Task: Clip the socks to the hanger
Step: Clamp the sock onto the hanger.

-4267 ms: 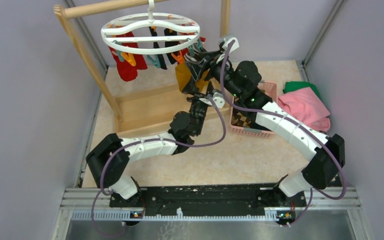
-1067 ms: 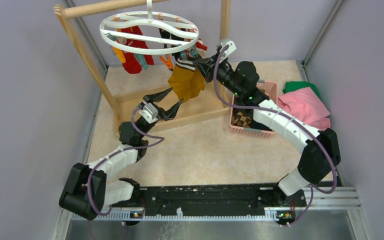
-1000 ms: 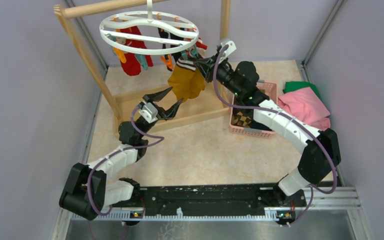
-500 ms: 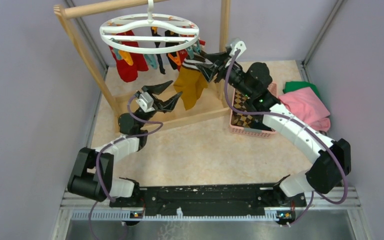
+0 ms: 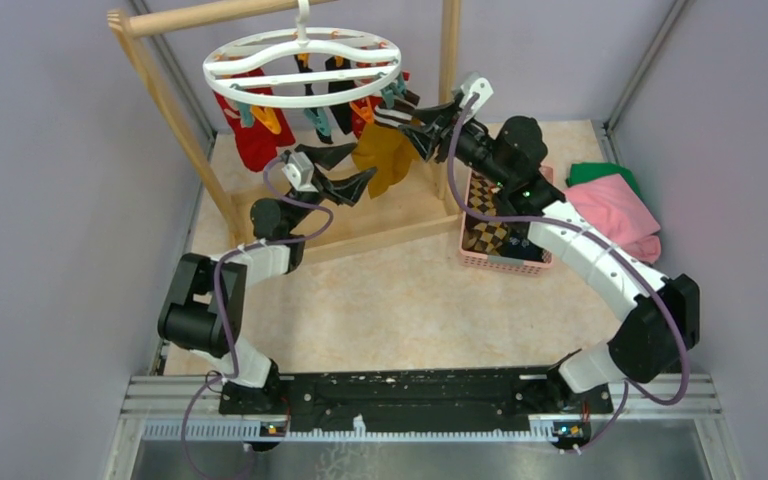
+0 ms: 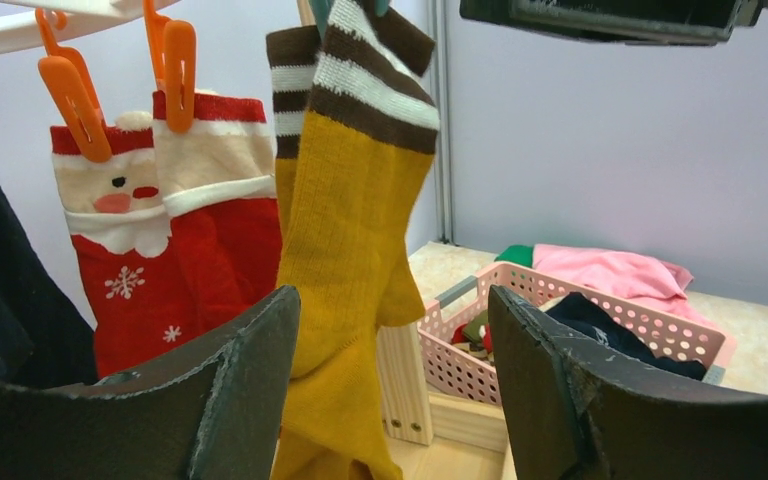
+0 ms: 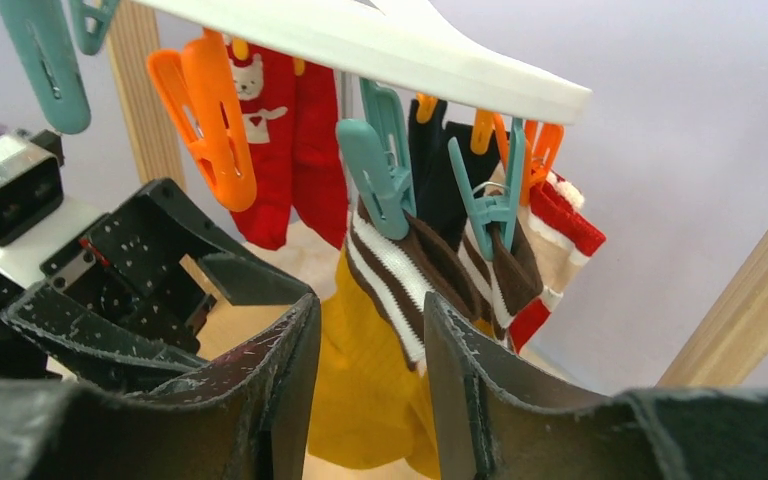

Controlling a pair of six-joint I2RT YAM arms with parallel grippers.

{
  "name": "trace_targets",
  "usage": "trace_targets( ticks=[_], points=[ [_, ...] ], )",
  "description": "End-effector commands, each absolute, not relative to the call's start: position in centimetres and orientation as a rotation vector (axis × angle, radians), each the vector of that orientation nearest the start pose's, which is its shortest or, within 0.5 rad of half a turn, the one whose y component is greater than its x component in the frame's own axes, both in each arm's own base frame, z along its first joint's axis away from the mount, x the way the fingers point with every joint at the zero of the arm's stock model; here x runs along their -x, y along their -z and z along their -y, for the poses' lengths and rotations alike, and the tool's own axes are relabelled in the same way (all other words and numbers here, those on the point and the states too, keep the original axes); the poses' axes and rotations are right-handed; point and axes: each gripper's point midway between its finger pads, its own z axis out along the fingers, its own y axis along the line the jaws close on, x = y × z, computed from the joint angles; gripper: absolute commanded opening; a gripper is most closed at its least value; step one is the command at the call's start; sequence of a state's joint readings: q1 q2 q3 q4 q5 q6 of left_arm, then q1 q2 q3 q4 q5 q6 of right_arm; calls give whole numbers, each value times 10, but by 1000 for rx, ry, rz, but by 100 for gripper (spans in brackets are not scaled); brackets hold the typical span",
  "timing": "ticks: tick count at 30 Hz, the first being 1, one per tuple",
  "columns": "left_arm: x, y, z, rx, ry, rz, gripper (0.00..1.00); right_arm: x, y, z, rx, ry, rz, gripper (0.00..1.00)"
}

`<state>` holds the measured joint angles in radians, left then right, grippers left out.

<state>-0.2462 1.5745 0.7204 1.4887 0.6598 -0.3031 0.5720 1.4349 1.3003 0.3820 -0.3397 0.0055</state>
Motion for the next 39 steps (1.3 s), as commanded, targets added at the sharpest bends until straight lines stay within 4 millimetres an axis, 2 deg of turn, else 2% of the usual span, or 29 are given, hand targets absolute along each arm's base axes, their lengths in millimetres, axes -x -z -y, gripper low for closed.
trace_targets(
  ticks=[1, 5, 11, 15, 25, 35, 39],
  points=[
    [-352, -387, 207, -615, 747, -627, 76, -379, -434, -308, 688, -694, -1167, 41],
    [-353, -392, 210, -625, 767, -612, 75, -384, -429, -311, 694, -702, -1178, 37],
    [-341, -404, 208, -637, 751, -575, 76, -400, -427, -301, 635, -662, -1207, 24],
    [-337, -411, 206, -633, 751, -561, 76, -404, -426, -298, 622, -651, -1210, 22],
    [-356, -418, 212, -626, 776, -550, 75, -400, -422, -308, 682, -687, -1190, 25],
    [-373, -426, 215, -613, 778, -528, 75, -385, -420, -314, 784, -707, -1149, 36],
    [-378, -428, 214, -602, 770, -521, 75, -386, -420, -312, 788, -692, -1146, 38]
  ],
)
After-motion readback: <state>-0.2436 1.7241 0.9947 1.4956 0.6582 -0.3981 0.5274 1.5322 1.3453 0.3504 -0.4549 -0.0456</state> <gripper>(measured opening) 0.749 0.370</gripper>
